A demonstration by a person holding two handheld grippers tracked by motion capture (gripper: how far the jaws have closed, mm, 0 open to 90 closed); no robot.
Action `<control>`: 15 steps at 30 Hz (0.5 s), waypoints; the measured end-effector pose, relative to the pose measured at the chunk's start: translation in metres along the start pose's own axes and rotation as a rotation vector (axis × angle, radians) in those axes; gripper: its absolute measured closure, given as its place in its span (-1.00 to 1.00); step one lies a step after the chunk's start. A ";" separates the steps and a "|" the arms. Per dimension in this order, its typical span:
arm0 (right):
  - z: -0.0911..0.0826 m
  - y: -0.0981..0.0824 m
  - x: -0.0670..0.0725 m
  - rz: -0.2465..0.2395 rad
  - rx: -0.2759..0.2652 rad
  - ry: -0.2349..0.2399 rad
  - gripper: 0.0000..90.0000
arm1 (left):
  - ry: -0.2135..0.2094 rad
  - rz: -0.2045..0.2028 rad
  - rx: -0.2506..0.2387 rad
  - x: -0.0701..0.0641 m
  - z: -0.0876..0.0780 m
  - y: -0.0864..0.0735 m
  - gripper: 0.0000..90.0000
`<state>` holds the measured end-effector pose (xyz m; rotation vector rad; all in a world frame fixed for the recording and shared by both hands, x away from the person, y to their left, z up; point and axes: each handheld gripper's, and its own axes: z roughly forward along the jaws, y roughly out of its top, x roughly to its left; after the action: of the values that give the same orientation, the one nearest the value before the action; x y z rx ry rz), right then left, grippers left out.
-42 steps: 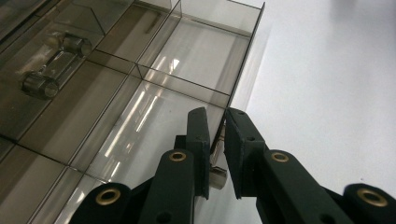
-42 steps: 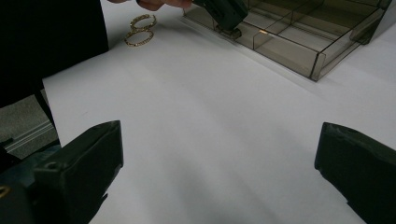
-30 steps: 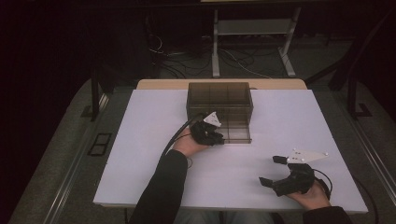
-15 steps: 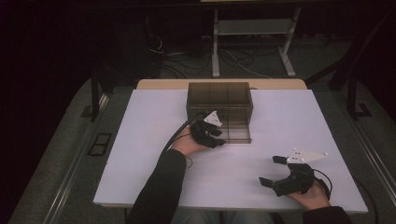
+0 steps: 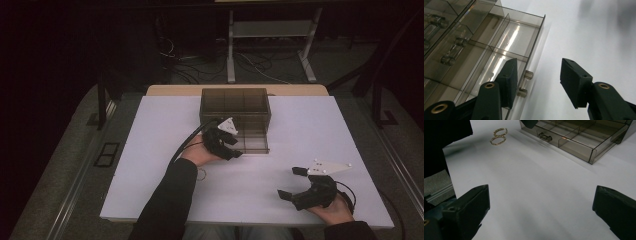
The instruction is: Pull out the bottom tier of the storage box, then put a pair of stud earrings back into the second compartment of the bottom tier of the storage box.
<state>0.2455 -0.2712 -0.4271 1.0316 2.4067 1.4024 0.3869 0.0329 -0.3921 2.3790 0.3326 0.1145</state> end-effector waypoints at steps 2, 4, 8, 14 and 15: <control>0.000 0.000 0.000 0.000 0.000 0.000 -0.99 | -0.019 -0.019 0.011 -0.001 -0.004 0.000 -0.06; 0.000 0.000 0.000 0.000 -0.002 -0.002 -0.99 | -0.032 -0.019 0.018 -0.001 -0.008 0.000 -0.12; -0.001 0.000 0.000 0.004 -0.003 -0.004 -0.99 | -0.042 -0.049 0.026 -0.006 -0.016 -0.001 -0.28; -0.001 0.000 0.000 0.002 -0.004 -0.005 -0.99 | -0.026 -0.056 0.038 -0.014 -0.027 -0.005 -0.50; 0.000 0.000 0.001 0.003 -0.004 -0.005 -0.99 | -0.027 -0.059 0.033 -0.014 -0.028 -0.006 -0.55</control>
<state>0.2451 -0.2711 -0.4265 1.0364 2.3985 1.4033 0.3670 0.0516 -0.3754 2.3991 0.3948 0.0501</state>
